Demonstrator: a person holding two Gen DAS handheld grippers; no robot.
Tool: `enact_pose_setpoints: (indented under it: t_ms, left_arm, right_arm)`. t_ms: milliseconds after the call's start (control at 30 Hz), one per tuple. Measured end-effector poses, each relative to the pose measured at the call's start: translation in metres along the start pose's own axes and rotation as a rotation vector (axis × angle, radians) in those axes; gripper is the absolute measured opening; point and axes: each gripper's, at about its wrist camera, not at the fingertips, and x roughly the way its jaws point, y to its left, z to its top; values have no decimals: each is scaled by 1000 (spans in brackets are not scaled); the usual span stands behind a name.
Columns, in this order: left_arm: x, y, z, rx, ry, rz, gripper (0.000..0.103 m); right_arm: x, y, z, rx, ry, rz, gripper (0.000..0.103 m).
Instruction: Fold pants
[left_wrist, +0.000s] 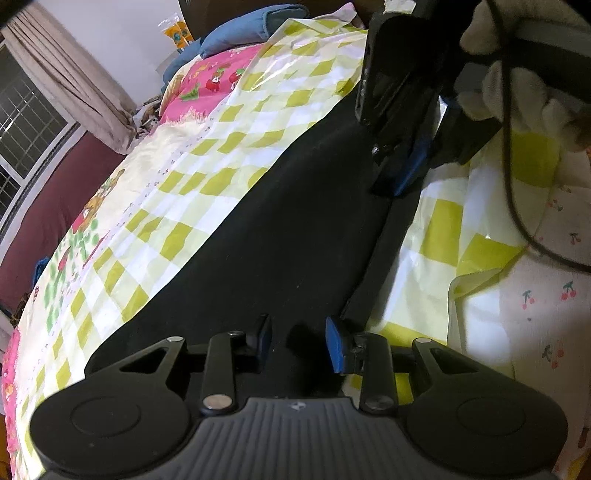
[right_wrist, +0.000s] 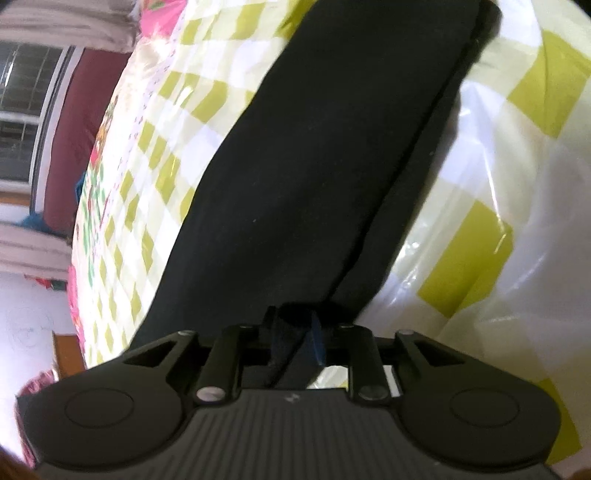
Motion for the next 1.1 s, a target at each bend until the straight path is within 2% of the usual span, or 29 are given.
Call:
enact_pose_setpoints:
  t_ms: [267, 367, 467, 700, 833, 967, 1100]
  left_arm:
    - [0, 1, 0, 1, -4, -9, 48]
    - [0, 1, 0, 2, -4, -3, 48]
    - [-1, 2, 0, -8, -6, -3, 48]
    - [-2, 1, 1, -21, -9, -5, 48]
    - [-2, 4, 2, -29, -20, -2, 48]
    - [1, 4, 3, -28, -29, -2, 48]
    - [2, 1, 5, -9, -43, -9, 48]
  right_arm:
    - [-2, -11, -1, 106, -10, 70, 25]
    - [-7, -9, -3, 73, -8, 13, 25]
    - [-12, -8, -6, 64, -6, -7, 25]
    - [5, 0, -3, 70, -36, 34, 28]
    - [-3, 0, -7, 74, -68, 85, 28]
    - [1, 0, -10, 32, -49, 25, 27]
    - [10, 0, -10, 56, -42, 49, 29]
